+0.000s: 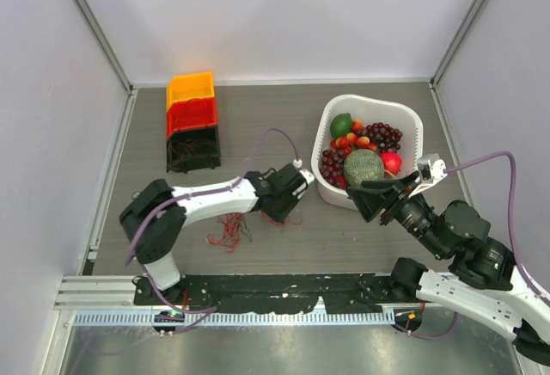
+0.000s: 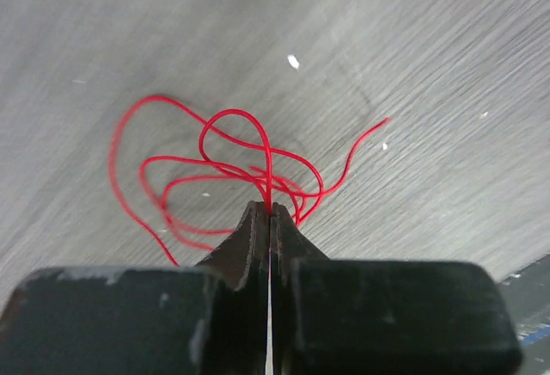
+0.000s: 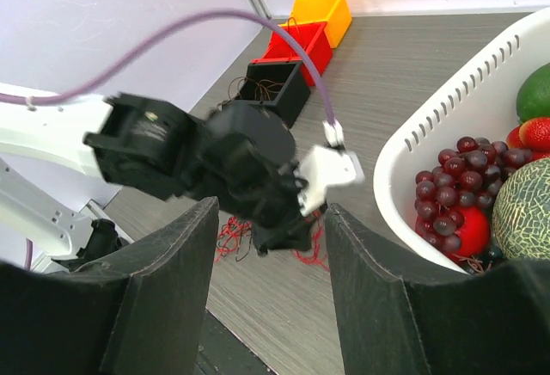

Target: Untangle the cables

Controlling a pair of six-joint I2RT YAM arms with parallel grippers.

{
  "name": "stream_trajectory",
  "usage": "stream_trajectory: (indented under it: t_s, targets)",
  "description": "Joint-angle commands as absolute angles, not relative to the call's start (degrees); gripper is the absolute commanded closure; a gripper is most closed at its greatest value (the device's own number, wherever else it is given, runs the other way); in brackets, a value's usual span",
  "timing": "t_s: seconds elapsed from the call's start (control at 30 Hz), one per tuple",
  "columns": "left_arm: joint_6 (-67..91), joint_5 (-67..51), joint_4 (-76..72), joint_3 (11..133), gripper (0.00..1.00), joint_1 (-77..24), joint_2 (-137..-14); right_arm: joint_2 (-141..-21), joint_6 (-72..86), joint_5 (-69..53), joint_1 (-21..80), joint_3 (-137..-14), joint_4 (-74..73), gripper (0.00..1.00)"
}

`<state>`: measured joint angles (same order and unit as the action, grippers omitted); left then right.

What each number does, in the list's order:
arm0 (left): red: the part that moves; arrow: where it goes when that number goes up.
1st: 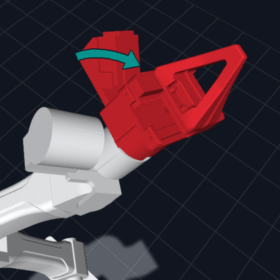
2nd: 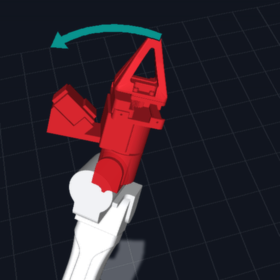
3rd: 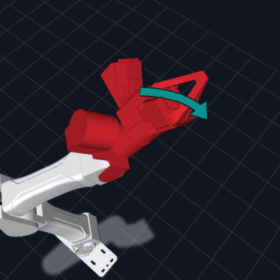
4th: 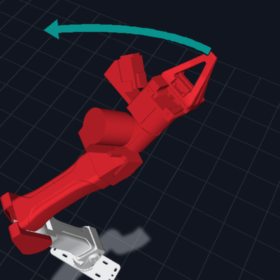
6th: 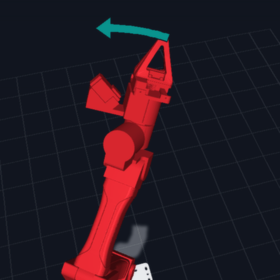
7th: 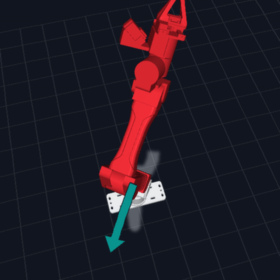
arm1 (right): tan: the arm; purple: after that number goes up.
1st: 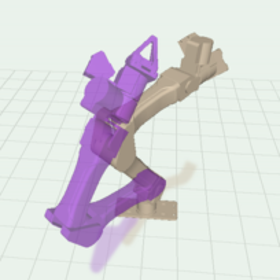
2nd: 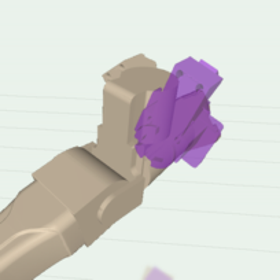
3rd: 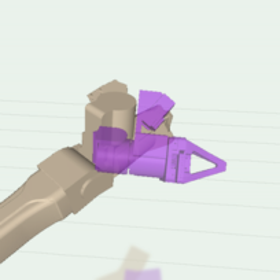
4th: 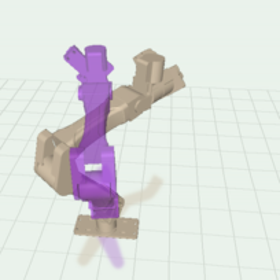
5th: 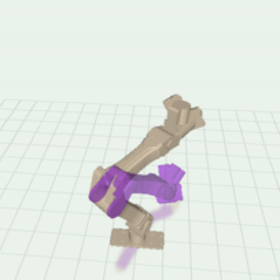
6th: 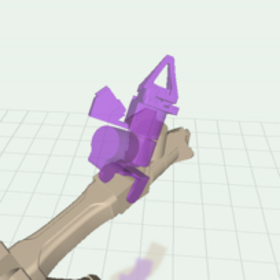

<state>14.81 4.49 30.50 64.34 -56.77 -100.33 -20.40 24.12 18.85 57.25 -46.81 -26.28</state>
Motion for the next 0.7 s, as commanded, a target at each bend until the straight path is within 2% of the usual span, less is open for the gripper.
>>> stream_trajectory:
  t_s: [0.0,0.13,0.27,0.5,0.67]
  targets:
    - [17.91,1.44,21.74,65.75,1.0,-48.11,-85.11,-21.27,24.08,20.13,57.13,-47.81,-25.84,0.42]
    - [28.1,-11.32,9.78,61.7,1.0,-34.75,-75.86,-20.92,23.99,20.57,57.13,-47.64,-26.1,0.42]
    - [36.8,-14.59,4.93,63.54,1.0,-22.79,-73.13,-20.92,24.0,20.83,57.22,-47.11,-26.19,0.42]
    - [48.33,-15.03,5.44,71.53,1.0,-8.02,-80.84,-22.15,23.29,20.65,57.13,-47.72,-25.4,0.42]
    - [50.27,-9.95,14.57,77.86,1.0,-1.51,-89.11,-21.71,23.29,20.65,57.22,-48.25,-26.01,0.42]
